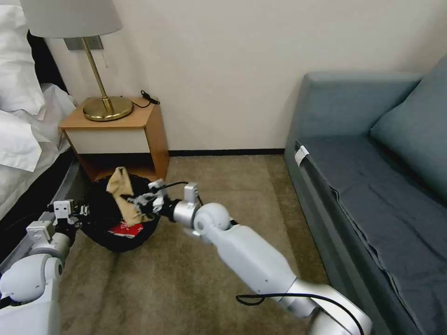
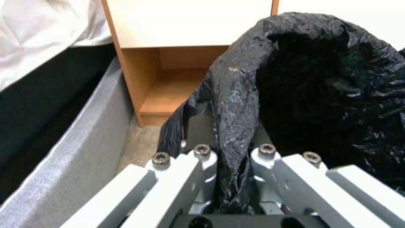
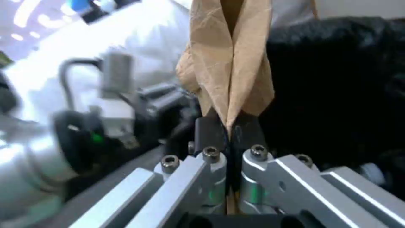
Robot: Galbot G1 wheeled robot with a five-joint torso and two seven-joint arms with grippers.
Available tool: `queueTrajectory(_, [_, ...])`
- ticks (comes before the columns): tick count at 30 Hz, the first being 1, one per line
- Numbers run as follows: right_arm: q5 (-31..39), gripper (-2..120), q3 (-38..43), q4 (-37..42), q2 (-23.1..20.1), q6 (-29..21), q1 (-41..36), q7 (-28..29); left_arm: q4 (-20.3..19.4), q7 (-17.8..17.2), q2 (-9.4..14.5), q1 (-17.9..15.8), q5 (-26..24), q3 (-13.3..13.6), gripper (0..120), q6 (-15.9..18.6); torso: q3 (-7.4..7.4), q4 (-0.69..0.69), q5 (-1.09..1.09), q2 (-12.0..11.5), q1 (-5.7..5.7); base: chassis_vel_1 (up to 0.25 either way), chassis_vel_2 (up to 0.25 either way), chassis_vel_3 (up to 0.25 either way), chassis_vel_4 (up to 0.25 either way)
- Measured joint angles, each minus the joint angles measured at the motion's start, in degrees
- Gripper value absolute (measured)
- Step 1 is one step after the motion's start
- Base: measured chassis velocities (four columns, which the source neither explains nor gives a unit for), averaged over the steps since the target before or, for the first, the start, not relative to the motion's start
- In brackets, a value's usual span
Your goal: Pick up the trash bin, then pick up the garbage on the floor and place it into the trash bin.
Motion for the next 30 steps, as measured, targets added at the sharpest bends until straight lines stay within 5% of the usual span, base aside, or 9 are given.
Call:
queueTrajectory(3, [-0.42,3,-0.3,-0.52,0.07,-0.01,0.05,1.38,0.14,0.03,-0.2,0.0,0.01,0.03,4,0.0,0.0,0.0,0.0,0.0,0.0,0.0,0.0,0.0,0.0])
queueTrajectory(23, [-3.02,76,-0.56,-0.4,0.07,1.17,-0.03,4.31,0.66,0.13,-0.54,-0.43,0.11,0.38,4,-0.02,0.0,0.0,0.01,0.0,0.0,0.0,0.0,0.0,0.0])
queueTrajectory(30, [-14.48,99,1.78,-2.99,-3.53,-2.35,1.46,5.06,1.71,0.0,0.34,-0.58,-0.48,-0.94,4,-0.46,0.0,-0.01,0.02,0.0,0.0,0.0,0.0,0.0,0.0])
